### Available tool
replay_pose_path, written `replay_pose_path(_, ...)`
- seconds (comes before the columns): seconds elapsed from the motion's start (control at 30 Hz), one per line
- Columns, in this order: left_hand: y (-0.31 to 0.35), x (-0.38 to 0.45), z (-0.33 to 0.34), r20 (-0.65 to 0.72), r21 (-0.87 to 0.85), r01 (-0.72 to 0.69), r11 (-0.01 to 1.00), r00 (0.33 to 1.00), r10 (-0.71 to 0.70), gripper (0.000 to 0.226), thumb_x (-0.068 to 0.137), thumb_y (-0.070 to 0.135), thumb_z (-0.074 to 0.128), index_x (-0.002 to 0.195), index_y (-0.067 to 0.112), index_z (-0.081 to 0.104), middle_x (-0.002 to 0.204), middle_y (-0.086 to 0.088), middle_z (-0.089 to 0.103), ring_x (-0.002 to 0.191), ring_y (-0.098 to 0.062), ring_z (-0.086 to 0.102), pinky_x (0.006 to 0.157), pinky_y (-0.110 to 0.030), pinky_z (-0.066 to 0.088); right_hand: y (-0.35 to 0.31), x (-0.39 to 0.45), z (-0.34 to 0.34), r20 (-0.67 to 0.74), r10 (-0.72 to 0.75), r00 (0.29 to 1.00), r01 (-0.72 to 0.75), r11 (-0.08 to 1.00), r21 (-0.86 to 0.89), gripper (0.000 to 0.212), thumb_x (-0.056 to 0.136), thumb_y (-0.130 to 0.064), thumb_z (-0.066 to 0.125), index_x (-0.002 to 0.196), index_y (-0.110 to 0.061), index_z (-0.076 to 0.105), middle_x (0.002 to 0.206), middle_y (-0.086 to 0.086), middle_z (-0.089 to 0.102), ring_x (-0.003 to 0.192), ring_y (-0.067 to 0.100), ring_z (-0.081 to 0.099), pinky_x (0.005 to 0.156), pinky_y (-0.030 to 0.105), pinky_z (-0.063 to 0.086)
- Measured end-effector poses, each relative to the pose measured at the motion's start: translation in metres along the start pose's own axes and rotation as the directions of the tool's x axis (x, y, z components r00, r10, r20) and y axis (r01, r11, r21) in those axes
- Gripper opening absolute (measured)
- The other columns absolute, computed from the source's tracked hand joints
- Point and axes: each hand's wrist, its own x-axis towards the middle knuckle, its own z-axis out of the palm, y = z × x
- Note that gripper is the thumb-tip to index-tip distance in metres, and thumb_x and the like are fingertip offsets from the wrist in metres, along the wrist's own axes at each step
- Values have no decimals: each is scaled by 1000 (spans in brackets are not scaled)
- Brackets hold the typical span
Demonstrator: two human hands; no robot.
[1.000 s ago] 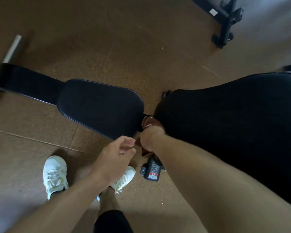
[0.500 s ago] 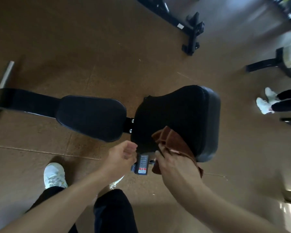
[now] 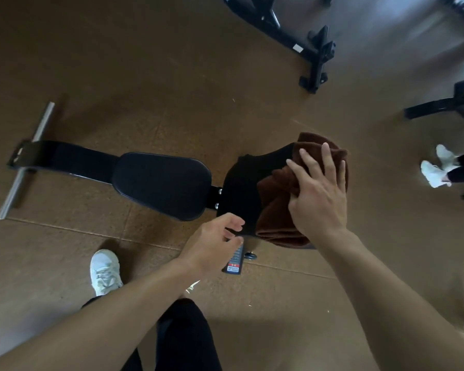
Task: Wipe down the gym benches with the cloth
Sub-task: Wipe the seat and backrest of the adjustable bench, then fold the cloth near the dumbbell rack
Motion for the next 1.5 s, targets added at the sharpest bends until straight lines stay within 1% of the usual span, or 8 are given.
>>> replay_pose_path(0.23, 24, -15, 4, 9, 5, -5, 1000, 1000, 5, 33, 98, 24, 62, 130, 33, 57, 123, 17, 60, 108, -2, 61, 92, -34, 56, -14, -4, -2, -7, 179, 984, -178, 980, 86, 51, 95, -23, 58, 145, -32, 54, 172, 1, 15, 157, 41, -5, 127, 60, 3)
replay_pose_path(0.47, 34, -37, 2, -27, -136, 59, 989, 998, -63, 55, 97, 16, 65, 147, 27, 44, 138, 11, 52, 122, -10, 55, 82, -17, 45, -39, -73, -2, 30, 99, 995, -103, 959, 262, 28, 100, -30, 55, 126, -30, 66, 140, -5, 64, 156, 24, 22, 129, 52, 7)
replay_pose_path(0.63, 25, -69, -33, -81, -305, 96, 947, 989, -126, 32, 97, 12, 61, 126, 27, 61, 120, 2, 68, 115, -15, 63, 93, -30, 55, -109, -113, -32, 563, 93, 821, -570, 159, 806, 18, 101, -32, 62, 115, -40, 69, 109, -7, 74, 107, 14, 70, 100, 49, 56)
replay_pose_path(0.73, 11, -91, -70, -86, -369, 167, 915, 973, -212, 25, 96, 22, 64, 119, 32, 63, 116, 0, 70, 108, -19, 67, 83, -32, 56, -151, -121, -46, 609, 33, 793, -609, 12, 793, 17, 101, -36, 62, 115, -40, 70, 113, -4, 74, 110, 17, 69, 102, 48, 55)
replay_pose_path(0.93, -18, -161, -148, -399, -332, 87, 939, 889, -223, 23, 80, 27, 84, 68, 30, 65, 68, 6, 71, 74, -17, 68, 67, -34, 52, -229, -106, -71, 424, -129, 896, -385, 249, 889, 47, 102, -24, 61, 139, -52, 53, 127, -22, 64, 118, -5, 57, 103, 23, 45)
replay_pose_path(1.13, -18, -233, -210, -615, -192, 3, 981, 779, -123, 31, 82, 31, 81, 67, 22, 55, 56, 11, 57, 56, -7, 53, 58, -28, 45, -306, -79, -83, 384, -270, 883, -290, 328, 899, 42, 102, -19, 62, 136, -43, 59, 127, -12, 68, 116, 5, 63, 104, 32, 52)
replay_pose_path(1.37, -6, -270, -236, -851, -118, 110, 987, 501, -157, 22, 80, 31, 83, 82, 30, 61, 73, 17, 67, 69, 5, 64, 60, -10, 47, -356, -51, -113, 310, -641, 703, 100, 520, 848, 60, 88, -14, 79, 134, -41, 52, 111, -26, 55, 104, -7, 56, 90, 12, 45)
replay_pose_path(1.5, 8, -276, -241, -866, -144, 143, 979, 461, -195, 20, 82, 26, 80, 83, 39, 66, 74, 30, 65, 74, 11, 64, 63, -6, 47, -382, -28, -114, 217, -821, 528, 476, 497, 725, 74, 80, -15, 84, 144, -37, 53, 130, -38, 49, 127, -15, 43, 118, 28, 35)
